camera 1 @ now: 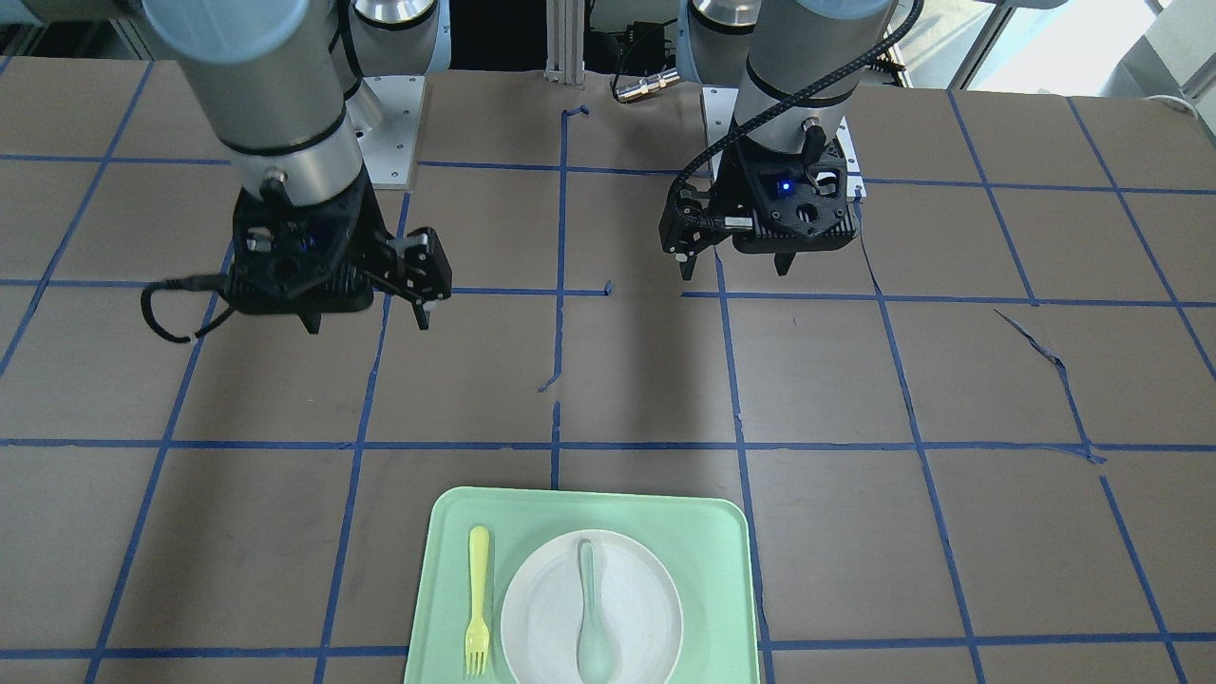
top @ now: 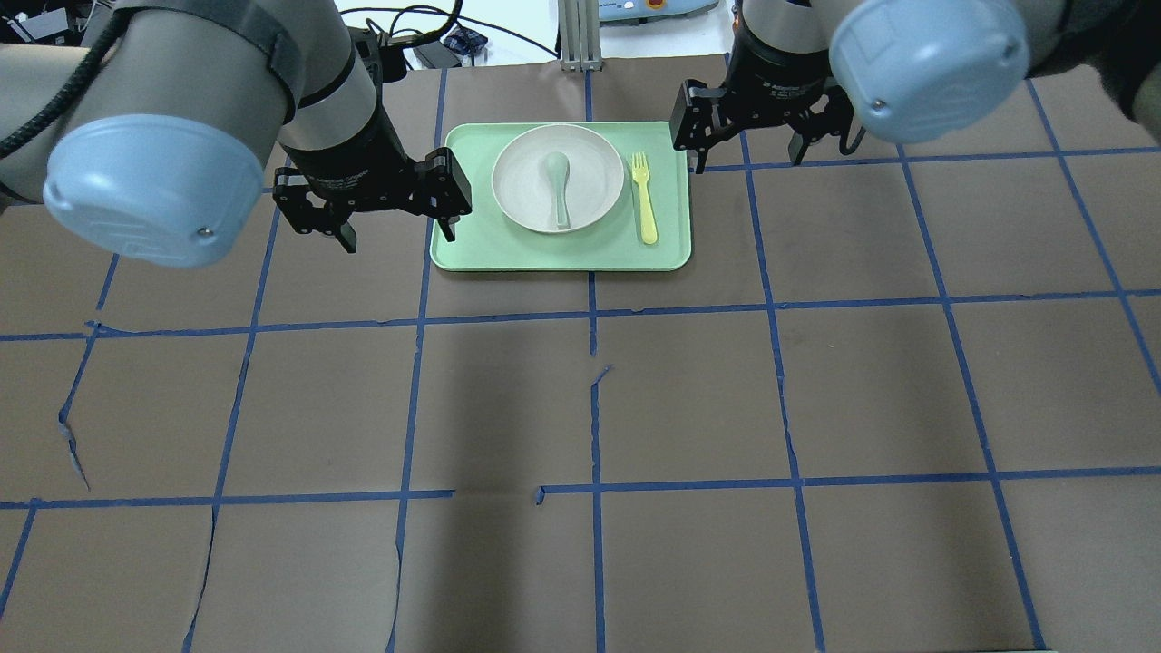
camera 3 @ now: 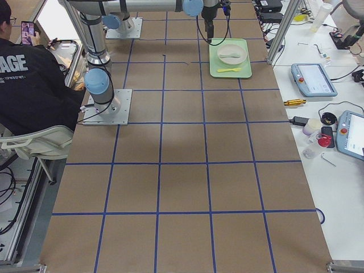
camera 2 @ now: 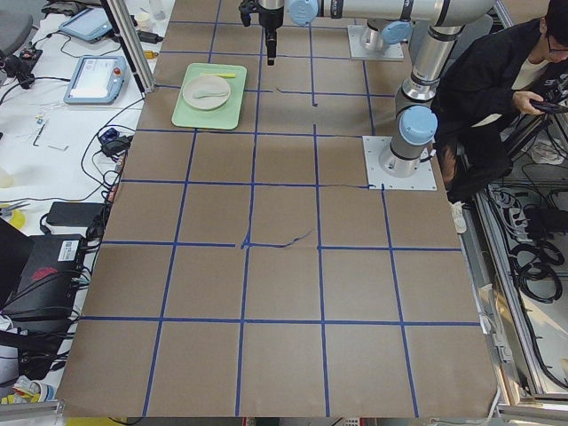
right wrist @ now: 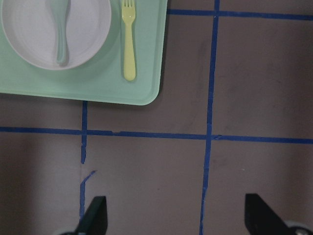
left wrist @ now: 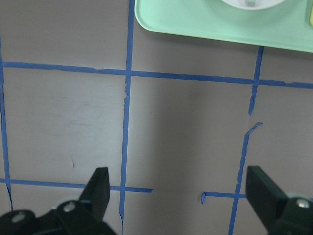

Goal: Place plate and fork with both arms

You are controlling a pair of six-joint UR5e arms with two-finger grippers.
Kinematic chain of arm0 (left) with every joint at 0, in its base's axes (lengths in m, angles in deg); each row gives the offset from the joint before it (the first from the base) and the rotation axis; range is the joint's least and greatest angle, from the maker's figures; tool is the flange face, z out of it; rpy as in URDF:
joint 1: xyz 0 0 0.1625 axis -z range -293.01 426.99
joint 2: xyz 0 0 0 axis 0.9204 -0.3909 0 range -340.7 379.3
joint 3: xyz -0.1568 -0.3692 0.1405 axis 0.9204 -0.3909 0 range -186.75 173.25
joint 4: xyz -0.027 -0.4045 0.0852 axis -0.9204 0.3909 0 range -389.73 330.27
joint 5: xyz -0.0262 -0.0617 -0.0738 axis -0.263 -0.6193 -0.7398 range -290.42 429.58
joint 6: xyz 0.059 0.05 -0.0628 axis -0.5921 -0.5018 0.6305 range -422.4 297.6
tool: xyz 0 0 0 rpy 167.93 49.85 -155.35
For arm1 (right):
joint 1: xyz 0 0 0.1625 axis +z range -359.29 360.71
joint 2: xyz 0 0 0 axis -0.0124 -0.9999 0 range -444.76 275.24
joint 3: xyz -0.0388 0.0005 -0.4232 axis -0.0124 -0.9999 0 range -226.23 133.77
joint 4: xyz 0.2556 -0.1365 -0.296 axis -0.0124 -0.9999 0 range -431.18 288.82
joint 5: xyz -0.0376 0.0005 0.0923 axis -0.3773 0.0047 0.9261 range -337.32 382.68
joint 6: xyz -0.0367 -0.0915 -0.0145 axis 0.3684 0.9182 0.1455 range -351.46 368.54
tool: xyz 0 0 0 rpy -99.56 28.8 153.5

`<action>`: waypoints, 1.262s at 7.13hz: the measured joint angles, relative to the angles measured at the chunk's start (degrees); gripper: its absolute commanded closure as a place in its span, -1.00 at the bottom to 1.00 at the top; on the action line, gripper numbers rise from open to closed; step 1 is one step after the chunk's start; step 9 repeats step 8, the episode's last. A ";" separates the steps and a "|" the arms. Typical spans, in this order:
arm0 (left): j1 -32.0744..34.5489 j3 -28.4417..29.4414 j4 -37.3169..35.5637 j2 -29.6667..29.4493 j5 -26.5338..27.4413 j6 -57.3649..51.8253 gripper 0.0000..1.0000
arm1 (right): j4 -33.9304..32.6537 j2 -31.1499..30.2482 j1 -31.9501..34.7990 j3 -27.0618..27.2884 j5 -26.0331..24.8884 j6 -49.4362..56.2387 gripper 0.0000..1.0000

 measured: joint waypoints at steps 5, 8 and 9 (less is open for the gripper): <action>0.22 0.10 0.37 1.11 -0.22 -0.43 -1.00 | -1.74 -5.01 -0.99 5.22 -1.33 0.92 -1.00; 0.26 0.17 0.52 1.57 -0.20 -0.59 -1.00 | -1.78 -4.56 -1.00 5.06 -0.99 0.82 -1.00; 0.26 0.17 0.52 1.57 -0.20 -0.59 -1.00 | -1.78 -4.56 -1.00 5.06 -0.99 0.82 -1.00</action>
